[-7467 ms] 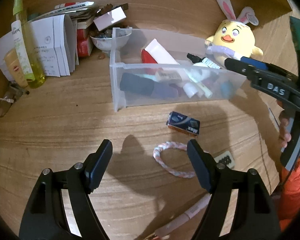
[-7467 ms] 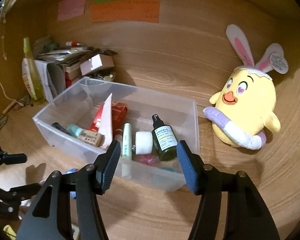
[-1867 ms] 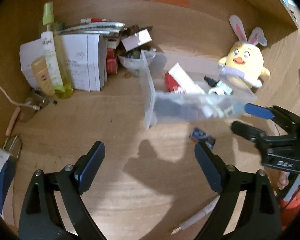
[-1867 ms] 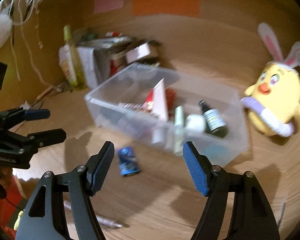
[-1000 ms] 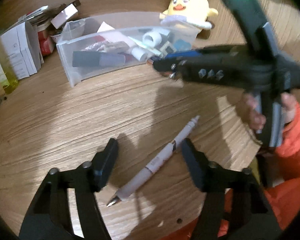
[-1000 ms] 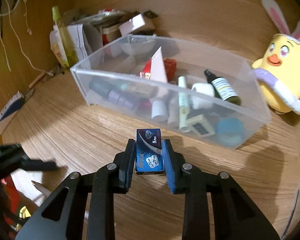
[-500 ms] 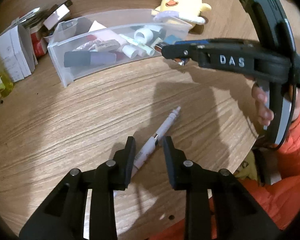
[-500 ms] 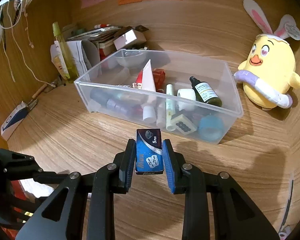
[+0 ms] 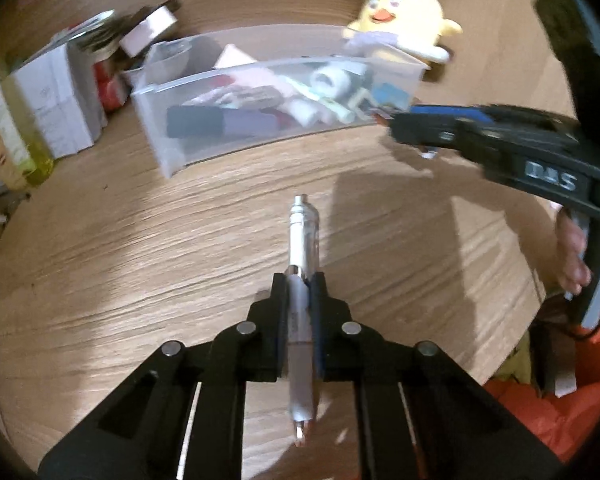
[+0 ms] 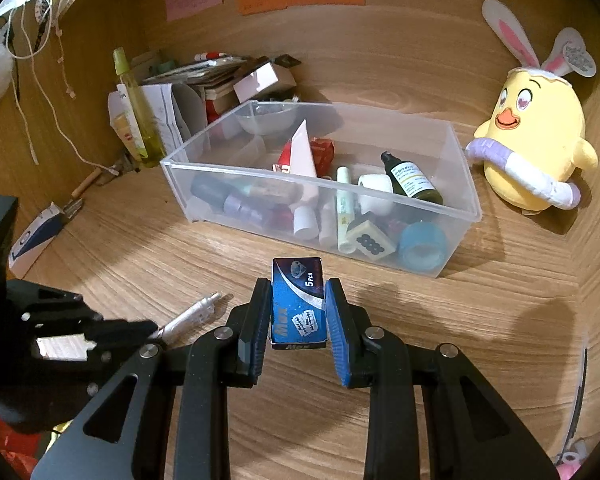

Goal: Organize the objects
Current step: 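Carry the pen and blue card box into the clear box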

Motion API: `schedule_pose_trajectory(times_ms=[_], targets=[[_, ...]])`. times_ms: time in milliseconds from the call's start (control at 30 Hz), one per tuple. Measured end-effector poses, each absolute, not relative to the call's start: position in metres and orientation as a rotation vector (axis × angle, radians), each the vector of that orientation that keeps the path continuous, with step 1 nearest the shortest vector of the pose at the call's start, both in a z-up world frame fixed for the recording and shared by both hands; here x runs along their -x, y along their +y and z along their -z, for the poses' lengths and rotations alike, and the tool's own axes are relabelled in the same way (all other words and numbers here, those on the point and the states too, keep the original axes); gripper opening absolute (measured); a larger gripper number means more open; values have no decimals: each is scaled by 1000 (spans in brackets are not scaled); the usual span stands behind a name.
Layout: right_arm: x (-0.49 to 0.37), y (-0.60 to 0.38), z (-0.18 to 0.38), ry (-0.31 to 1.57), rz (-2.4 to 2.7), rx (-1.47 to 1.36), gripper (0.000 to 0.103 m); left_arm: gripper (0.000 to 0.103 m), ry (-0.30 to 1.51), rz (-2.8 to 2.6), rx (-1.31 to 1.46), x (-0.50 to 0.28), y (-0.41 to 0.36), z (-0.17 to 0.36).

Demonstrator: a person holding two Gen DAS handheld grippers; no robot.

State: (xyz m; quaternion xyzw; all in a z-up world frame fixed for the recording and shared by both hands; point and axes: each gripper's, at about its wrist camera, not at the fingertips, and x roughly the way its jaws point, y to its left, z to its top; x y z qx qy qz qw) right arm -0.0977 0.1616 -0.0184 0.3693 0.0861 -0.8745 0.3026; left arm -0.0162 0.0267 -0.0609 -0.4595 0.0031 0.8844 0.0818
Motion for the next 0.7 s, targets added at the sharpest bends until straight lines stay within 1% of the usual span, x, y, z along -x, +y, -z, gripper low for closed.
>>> schedule_pose_trajectory(times_ms=[100, 333, 700], targets=[[94, 163, 14, 225, 2328, -964, 25, 10, -57, -2668, 1365, 17, 16, 58], [90, 162, 4, 239, 2345, -926, 25, 10, -136, -2748, 1260, 18, 3, 33], [93, 163, -14, 225, 2381, -869, 25, 10, -215, -2802, 1076, 27, -3, -3]])
